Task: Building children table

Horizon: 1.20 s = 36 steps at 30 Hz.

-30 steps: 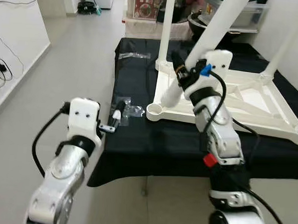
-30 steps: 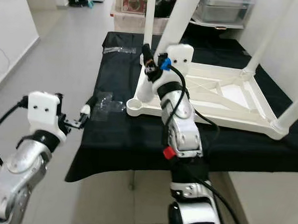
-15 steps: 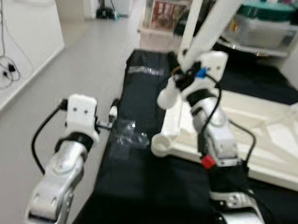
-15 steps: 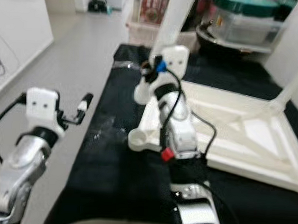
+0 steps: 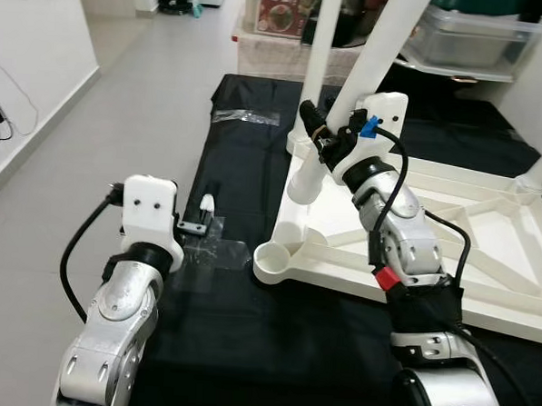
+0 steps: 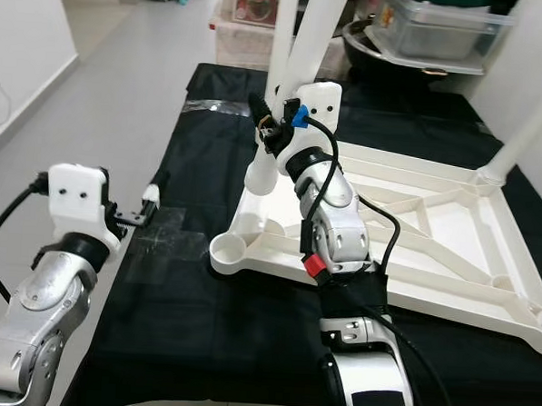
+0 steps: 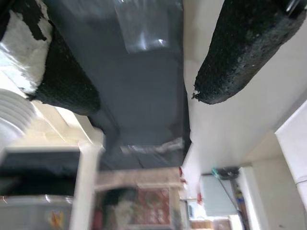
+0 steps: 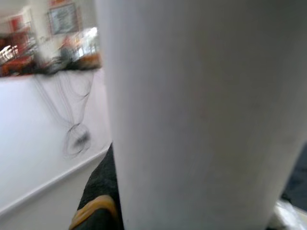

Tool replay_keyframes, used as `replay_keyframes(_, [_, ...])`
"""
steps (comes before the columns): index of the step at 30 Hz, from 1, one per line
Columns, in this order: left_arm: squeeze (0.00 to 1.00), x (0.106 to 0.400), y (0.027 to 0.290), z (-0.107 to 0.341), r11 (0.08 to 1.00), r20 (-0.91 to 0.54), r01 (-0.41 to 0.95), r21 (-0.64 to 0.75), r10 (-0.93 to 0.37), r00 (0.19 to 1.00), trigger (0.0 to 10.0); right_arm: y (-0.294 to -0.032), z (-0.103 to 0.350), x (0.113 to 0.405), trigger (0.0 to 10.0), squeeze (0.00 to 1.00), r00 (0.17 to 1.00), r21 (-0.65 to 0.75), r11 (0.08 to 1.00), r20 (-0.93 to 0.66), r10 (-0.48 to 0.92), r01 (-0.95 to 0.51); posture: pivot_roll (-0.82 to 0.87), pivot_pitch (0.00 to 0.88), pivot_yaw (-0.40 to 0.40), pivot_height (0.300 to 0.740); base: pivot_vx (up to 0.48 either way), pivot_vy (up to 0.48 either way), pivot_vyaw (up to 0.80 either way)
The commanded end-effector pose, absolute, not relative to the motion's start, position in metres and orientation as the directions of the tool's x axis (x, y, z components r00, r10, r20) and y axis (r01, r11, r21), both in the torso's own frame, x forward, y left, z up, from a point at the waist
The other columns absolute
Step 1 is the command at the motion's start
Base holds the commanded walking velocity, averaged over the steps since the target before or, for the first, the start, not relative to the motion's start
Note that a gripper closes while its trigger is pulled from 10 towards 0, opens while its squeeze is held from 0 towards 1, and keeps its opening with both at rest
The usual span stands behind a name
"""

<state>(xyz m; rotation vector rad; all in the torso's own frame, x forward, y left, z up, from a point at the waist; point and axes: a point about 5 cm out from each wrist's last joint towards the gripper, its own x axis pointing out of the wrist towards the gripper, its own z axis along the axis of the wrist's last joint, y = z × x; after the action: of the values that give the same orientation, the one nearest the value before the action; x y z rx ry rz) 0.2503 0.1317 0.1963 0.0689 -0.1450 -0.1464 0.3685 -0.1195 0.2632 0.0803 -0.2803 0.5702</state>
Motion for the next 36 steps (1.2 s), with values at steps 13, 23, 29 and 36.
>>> replay_keyframes(13, [0.00, 0.196, 0.096, 0.170, 0.891, 0.005, 0.453, 0.026, -0.453, 0.892, 10.0, -0.114, 0.268, 0.364, 10.0, 0.00, 0.335, -0.017, 0.344, 0.190, 0.923, -0.939, 0.15, 0.185, -0.083, 0.740, 0.000, 0.000, 0.00])
replay_keyframes(23, [0.00, 0.173, 0.086, 0.174, 0.870, -0.003, 0.493, 0.001, -0.493, 0.870, 10.0, -0.100, 0.281, 0.364, 10.0, 0.00, 0.066, -0.068, 0.080, 0.185, 0.980, -0.994, 0.16, 0.228, -0.075, 0.740, 0.000, 0.000, 0.00])
replay_keyframes(29, [0.00, 0.171, 0.085, 0.175, 0.867, -0.005, 0.498, 0.000, -0.498, 0.867, 10.0, -0.098, 0.288, 0.363, 10.0, 0.00, 0.032, -0.110, 0.055, 0.198, 0.980, -0.992, 0.16, 0.227, -0.073, 0.740, 0.000, 0.000, 0.00])
replay_keyframes(36, [0.00, 0.170, 0.083, 0.176, 0.868, -0.006, 0.497, 0.015, -0.497, 0.868, 10.0, -0.101, 0.292, 0.361, 10.0, 0.00, -0.045, -0.192, -0.018, 0.133, 0.990, -0.981, 0.16, 0.226, -0.072, 0.740, 0.000, 0.000, 0.00])
